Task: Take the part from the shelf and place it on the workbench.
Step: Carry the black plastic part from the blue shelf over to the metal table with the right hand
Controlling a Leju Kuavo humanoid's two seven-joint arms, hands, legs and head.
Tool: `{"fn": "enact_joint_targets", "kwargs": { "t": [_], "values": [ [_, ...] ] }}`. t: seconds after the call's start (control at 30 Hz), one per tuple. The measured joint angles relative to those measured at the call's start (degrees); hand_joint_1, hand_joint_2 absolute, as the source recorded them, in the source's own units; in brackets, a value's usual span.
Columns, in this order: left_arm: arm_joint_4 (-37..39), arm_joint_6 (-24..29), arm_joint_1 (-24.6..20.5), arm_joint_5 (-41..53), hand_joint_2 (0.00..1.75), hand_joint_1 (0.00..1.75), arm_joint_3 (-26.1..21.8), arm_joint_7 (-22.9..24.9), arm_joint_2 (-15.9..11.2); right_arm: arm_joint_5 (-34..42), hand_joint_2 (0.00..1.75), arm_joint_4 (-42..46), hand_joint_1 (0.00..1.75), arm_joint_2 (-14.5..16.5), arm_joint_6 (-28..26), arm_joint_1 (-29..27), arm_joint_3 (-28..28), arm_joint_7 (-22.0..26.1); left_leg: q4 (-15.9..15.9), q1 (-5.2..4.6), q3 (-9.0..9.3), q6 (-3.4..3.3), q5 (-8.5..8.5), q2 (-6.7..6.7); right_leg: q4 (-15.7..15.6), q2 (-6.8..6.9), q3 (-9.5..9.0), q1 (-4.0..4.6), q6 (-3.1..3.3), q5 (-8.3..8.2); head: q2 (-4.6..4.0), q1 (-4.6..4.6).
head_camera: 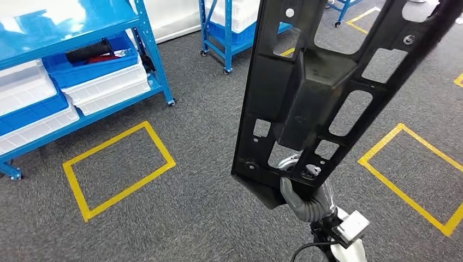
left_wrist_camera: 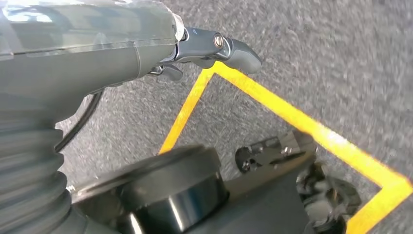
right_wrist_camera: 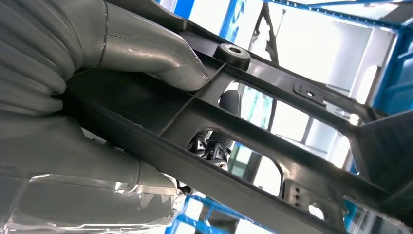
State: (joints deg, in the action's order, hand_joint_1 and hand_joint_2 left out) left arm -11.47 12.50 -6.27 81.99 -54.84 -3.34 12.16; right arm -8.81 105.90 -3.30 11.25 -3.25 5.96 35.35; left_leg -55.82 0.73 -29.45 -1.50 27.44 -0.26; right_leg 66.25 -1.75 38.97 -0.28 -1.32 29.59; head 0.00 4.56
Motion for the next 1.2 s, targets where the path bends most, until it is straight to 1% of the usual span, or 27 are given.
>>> {"fn": "enact_joint_targets", "kwargs": {
  "t": [0.07, 0.1, 0.13, 0.2, 0.27, 0.3, 0.37, 0.43, 0.5, 0.57, 0.6, 0.63, 0.67, 0.7, 0.73, 0.77, 0.8, 0.83, 0.87, 0.9, 0.97, 1.03, 1.07, 1.1, 1.13, 1.17, 1.2],
  "values": [
    [0.0, -0.1, 0.1, 0.0, 1.75, 0.00, 0.0, 0.2, 0.0, 0.2, 1.75, 0.5, 1.75, -0.4, 0.1, -0.3, -0.2, 0.3, 0.0, 0.00, 0.01, 0.06, 0.15, 1.61, 6.8, 1.06, 3.39, -0.65, -0.76, 2.56, 0.00, -0.01],
    [0.0, -0.1, 0.1, 0.0, 1.75, 0.00, 0.0, 0.3, 0.0, 0.3, 1.75, 0.8, 1.75, -0.5, 0.1, -0.4, -0.3, 0.4, -0.1, 0.06, 0.06, 0.21, 0.29, 2.37, 7.8, 1.31, 3.84, -1.03, -1.15, 2.36, 0.00, -0.01],
    [0.0, -0.1, 0.1, 0.1, 1.75, 0.00, 0.0, 0.4, 0.0, 0.4, 1.75, 1.2, 1.75, -0.7, 0.1, -0.6, -0.4, 0.4, -0.2, 0.17, 0.14, 0.44, 0.48, 3.05, 6.5, 1.62, 3.08, -1.39, -1.51, 1.14, 0.00, -0.01],
    [0.0, -0.1, 0.1, 0.1, 1.75, 0.00, 0.0, 0.6, 0.0, 0.5, 1.75, 2.0, 1.75, -0.9, 0.2, -0.9, -0.6, 0.4, -0.8, 0.40, 0.35, 1.19, 1.13, 4.25, -1.0, 3.38, -1.06, -1.82, -2.05, -2.27, 0.00, -0.01],
    [0.0, -0.1, 0.1, 0.1, 1.75, 0.00, 0.0, 0.8, 0.0, 0.5, 1.75, 2.8, 1.75, -1.0, 0.2, -1.1, -0.6, 0.5, -1.5, 0.28, 0.44, 2.09, 1.90, 5.13, -6.5, 4.64, -3.90, -1.69, -1.55, -3.83, 0.00, -0.01],
    [0.0, -0.1, 0.1, 0.0, 1.75, 0.00, 0.0, 0.8, -0.1, 0.6, 1.75, 3.0, 1.75, -1.1, 0.2, -1.3, -0.7, 0.5, -1.6, 0.13, 0.52, 2.45, 2.13, 5.47, -7.0, 4.67, -4.08, -1.48, -1.04, -3.66, 0.00, -0.01],
    [0.0, -0.1, 0.1, 0.0, 1.75, 0.00, 0.0, 0.9, -0.1, 0.6, 1.75, 3.5, 1.75, -1.2, 0.3, -1.7, -0.8, 0.5, -1.5, 0.18, 0.79, 3.00, 2.38, 6.08, -6.9, 3.50, -3.85, -1.32, 0.01, -3.67, 0.00, 0.00],
    [0.0, -0.1, 0.1, 0.0, 1.75, 0.00, 0.0, 0.9, -0.1, 0.6, 1.75, 3.9, 1.75, -1.3, 0.3, -1.9, -0.9, 0.5, -3.1, 0.49, 0.32, 3.44, 3.94, 4.61, -7.0, 2.48, -3.82, -1.34, 0.86, -3.73, 0.00, 0.01],
    [0.0, -0.1, 0.0, -0.2, 1.75, 0.00, 0.0, 0.8, -0.1, 0.6, 1.75, 4.2, 1.75, -1.3, 0.4, -2.0, -1.0, 0.5, -9.3, 0.52, -2.34, 3.40, 7.60, 1.93, -7.1, 1.53, -3.84, -1.21, 1.51, -3.77, 0.00, 0.01],
    [0.0, -0.1, -0.1, -0.4, 1.75, 0.00, 0.0, 0.7, -0.1, 0.6, 1.75, 4.3, 1.75, -1.3, 0.6, -2.1, -1.0, 0.6, -17.2, 0.34, -6.01, 3.04, 10.71, 0.94, -7.1, 0.37, -3.84, -0.74, 1.90, -3.77, 0.00, 0.01],
    [0.0, -0.1, -0.3, -0.4, 1.75, 0.00, 0.0, 0.7, -0.1, 0.6, 1.75, 4.3, 1.75, -1.3, 0.8, -2.2, -1.0, 0.6, -19.2, 0.25, -7.00, 2.79, 10.87, 0.85, -7.0, -0.33, -3.88, -0.49, 2.01, -3.78, 0.00, 0.01],
    [0.0, -0.1, -0.3, -0.5, 1.75, 0.00, 0.0, 0.7, -0.1, 0.6, 1.75, 4.3, 1.75, -1.3, 1.0, -2.3, -1.0, 0.6, -18.8, 0.14, -6.94, 2.43, 9.81, 0.78, -7.0, -1.12, -3.95, -0.27, 2.08, -3.79, 0.00, 0.01],
    [0.0, -0.1, -0.3, -0.5, 1.75, 0.00, 0.0, 0.7, -0.1, 0.6, 1.75, 4.3, 1.75, -1.3, 1.1, -2.4, -1.0, 0.7, -16.1, -0.01, -5.86, 1.97, 7.73, 0.48, -7.0, -1.96, -4.07, -0.09, 2.11, -3.81, 0.00, 0.01],
    [0.0, -0.1, -0.2, -0.6, 1.75, 0.00, 0.0, 0.7, -0.1, 0.6, 1.75, 4.3, 1.75, -1.3, 1.2, -2.4, -1.0, 0.8, -12.1, -0.20, -4.23, 1.38, 5.23, -0.46, -7.0, -2.79, -4.17, 0.00, 2.12, -3.82, 0.00, 0.01],
    [0.0, 0.0, -0.1, -0.6, 1.75, 0.00, -0.1, 0.7, -0.1, 0.6, 1.75, 4.3, 1.75, -1.3, 1.3, -2.4, -1.0, 0.9, -8.2, -0.30, -2.75, 0.78, 3.24, -2.09, -7.0, -3.52, -4.15, 0.11, 2.03, -3.88, 0.00, 0.00],
    [0.0, 0.0, 0.0, -0.7, 1.75, 0.00, -0.1, 0.7, -0.2, 0.6, 1.75, 4.3, 1.75, -1.3, 1.3, -2.4, -1.0, 1.0, -5.3, -0.41, -1.62, 0.39, 2.01, -3.55, -6.9, -4.23, -3.97, 0.00, 1.85, -4.00, 0.00, 0.00],
    [0.0, 0.0, 0.1, -0.8, 1.75, 0.00, -0.1, 0.7, -0.2, 0.6, 1.75, 4.3, 1.75, -1.3, 1.3, -2.4, -1.0, 1.1, -3.6, -0.54, -1.08, 0.16, 1.60, -4.66, -6.9, -4.83, -3.65, -0.20, 1.58, -4.16, 0.00, 0.00],
    [0.0, 0.1, 0.1, -0.9, 1.75, 0.00, -0.1, 0.7, -0.2, 0.6, 1.75, 4.3, 1.75, -1.3, 1.3, -2.4, -1.0, 1.2, -3.1, -0.65, -0.96, 0.08, 1.71, -4.98, -6.9, -5.47, -3.32, -0.42, 1.17, -4.42, 0.00, 0.00],
    [0.0, 0.1, 0.1, -1.0, 1.75, 0.00, -0.1, 0.7, -0.2, 0.5, 1.75, 4.3, 1.75, -1.3, 1.3, -2.5, -1.0, 1.3, -2.5, -0.69, -0.73, 0.06, 1.58, -4.38, -7.2, -6.16, -3.12, -0.60, 0.73, -4.70, 0.00, 0.01],
    [0.0, 0.1, 0.1, -1.0, 1.75, 0.00, -0.1, 0.7, -0.2, 0.5, 1.75, 4.4, 1.75, -1.4, 1.3, -2.6, -1.0, 1.3, -1.8, -0.63, -0.45, -0.04, 1.27, -3.63, -7.3, -6.04, -3.01, -0.60, 0.40, -4.83, 0.00, 0.00],
    [0.0, 0.1, 0.2, -1.0, 1.75, 0.00, -0.1, 0.7, -0.1, 0.4, 1.75, 4.5, 1.75, -1.4, 1.3, -2.6, -1.0, 1.4, -0.3, -0.36, 0.29, -0.45, 0.47, -1.97, -5.4, -3.31, -2.05, -0.28, -0.15, -3.50, 0.00, -0.01],
    [0.0, 0.1, 0.4, -1.0, 1.75, 0.00, -0.2, 0.7, -0.1, 0.2, 1.75, 4.6, 1.75, -1.4, 1.3, -2.5, -1.0, 1.5, 0.2, -0.43, 0.60, -0.74, 0.21, -0.26, 0.9, 0.19, 0.98, -0.35, -0.66, -0.01, 0.00, -0.02],
    [0.0, 0.1, 0.5, -1.1, 1.75, 0.00, -0.2, 0.7, -0.1, 0.1, 1.75, 4.6, 1.75, -1.4, 1.3, -2.6, -1.0, 1.5, 0.2, -0.51, 0.60, -0.74, 0.26, 0.61, 4.5, 0.88, 2.70, -0.57, -0.96, 1.45, 0.00, -0.01],
    [0.0, 0.1, 0.6, -1.1, 1.75, 0.00, -0.2, 0.7, -0.1, 0.0, 1.75, 4.5, 1.75, -1.4, 1.2, -2.7, -1.0, 1.5, 0.2, -0.55, 0.62, -0.69, 0.34, 1.45, 6.8, 1.21, 3.79, -0.83, -1.24, 2.03, 0.00, -0.01],
    [0.0, 0.1, 0.6, -1.1, 1.75, 0.00, -0.2, 0.7, -0.1, -0.2, 1.75, 4.5, 1.75, -1.4, 1.2, -2.7, -1.0, 1.5, 0.2, -0.56, 0.67, -0.59, 0.45, 2.25, 7.0, 1.45, 3.80, -1.09, -1.49, 1.56, 0.00, -0.01],
    [0.0, 0.1, 0.6, -1.1, 1.75, 0.00, -0.2, 0.7, -0.1, -0.3, 1.75, 4.6, 1.75, -1.4, 1.2, -2.8, -1.0, 1.5, 0.1, -0.53, 0.78, -0.43, 0.61, 2.98, 4.9, 1.84, 2.53, -1.30, -1.70, 0.13, 0.00, -0.01],
    [0.0, 0.1, 0.6, -1.1, 1.75, 0.00, -0.3, 0.7, -0.1, -0.4, 1.75, 4.6, 1.75, -1.4, 1.2, -2.8, -1.0, 1.5, 0.0, -0.50, 0.91, -0.21, 0.84, 3.60, 1.1, 2.63, 0.32, -1.45, -1.86, -1.74, 0.00, -0.01]
  ]
}}
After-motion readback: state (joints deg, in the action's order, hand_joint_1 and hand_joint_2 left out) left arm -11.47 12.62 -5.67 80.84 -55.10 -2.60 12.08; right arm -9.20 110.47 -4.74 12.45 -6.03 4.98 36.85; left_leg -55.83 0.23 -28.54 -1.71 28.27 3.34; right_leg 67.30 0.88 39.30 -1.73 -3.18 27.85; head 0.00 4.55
